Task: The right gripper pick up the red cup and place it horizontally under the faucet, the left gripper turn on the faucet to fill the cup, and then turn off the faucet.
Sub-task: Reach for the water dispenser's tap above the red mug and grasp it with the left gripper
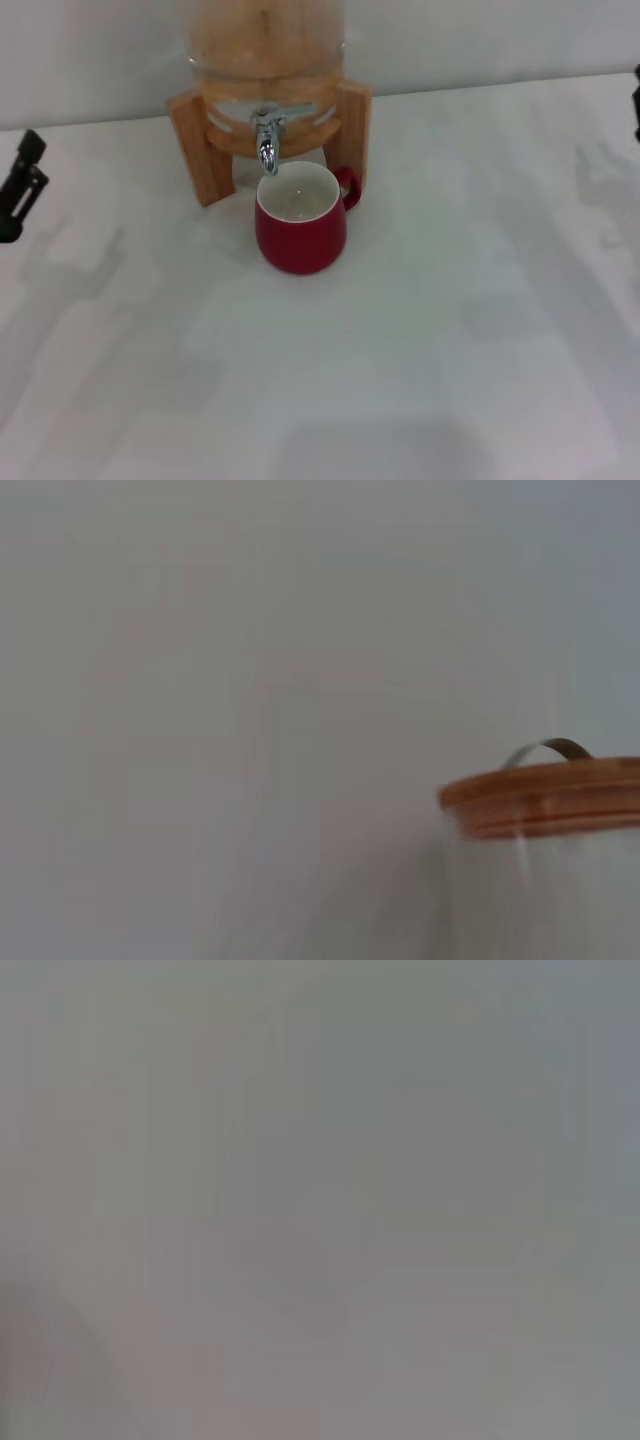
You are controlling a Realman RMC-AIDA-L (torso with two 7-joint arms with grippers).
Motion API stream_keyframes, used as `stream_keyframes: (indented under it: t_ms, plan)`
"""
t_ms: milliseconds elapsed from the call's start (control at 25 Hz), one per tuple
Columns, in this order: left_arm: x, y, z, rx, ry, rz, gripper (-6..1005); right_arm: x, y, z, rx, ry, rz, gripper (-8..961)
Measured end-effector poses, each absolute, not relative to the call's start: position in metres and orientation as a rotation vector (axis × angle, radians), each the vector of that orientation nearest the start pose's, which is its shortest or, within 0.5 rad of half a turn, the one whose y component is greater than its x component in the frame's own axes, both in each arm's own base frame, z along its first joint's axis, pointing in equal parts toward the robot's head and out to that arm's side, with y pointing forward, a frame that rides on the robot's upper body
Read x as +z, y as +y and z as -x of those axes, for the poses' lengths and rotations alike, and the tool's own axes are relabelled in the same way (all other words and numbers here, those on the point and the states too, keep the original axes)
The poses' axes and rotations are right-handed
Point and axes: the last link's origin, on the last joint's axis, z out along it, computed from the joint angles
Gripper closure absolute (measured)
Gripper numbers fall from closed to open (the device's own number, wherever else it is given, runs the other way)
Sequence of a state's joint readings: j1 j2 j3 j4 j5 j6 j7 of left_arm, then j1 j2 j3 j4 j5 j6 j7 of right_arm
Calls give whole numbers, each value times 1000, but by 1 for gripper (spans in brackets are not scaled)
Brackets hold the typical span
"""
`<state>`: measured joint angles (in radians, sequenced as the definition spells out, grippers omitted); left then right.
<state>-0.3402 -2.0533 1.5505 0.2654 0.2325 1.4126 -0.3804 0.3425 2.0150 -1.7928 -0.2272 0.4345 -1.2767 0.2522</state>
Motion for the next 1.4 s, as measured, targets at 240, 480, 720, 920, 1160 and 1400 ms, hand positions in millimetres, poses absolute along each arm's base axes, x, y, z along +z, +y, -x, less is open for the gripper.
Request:
stream_keyframes:
  t_ms: [240,480,720,920,1160,1400]
  plan:
    - [7,315,290,-932,-264,1923,208,43,325,-345,809,501,1453,663]
    - [23,304,277,-779,-291,2018,263,35,325,-344,816,541,1489,663]
    - [57,305,261,-652,-350,2122,259,27,330,-341,807,562,1522,663]
    - [68,313,248,-460,-366,2276,258,20,334,-335,816,583,1554,662]
    - [72,319,227,-284,-207,2439,258,8,338,-326,817,604,1607,662]
    - [87,335,207,-189,-53,2537,259,-5,338,-318,835,637,1639,662]
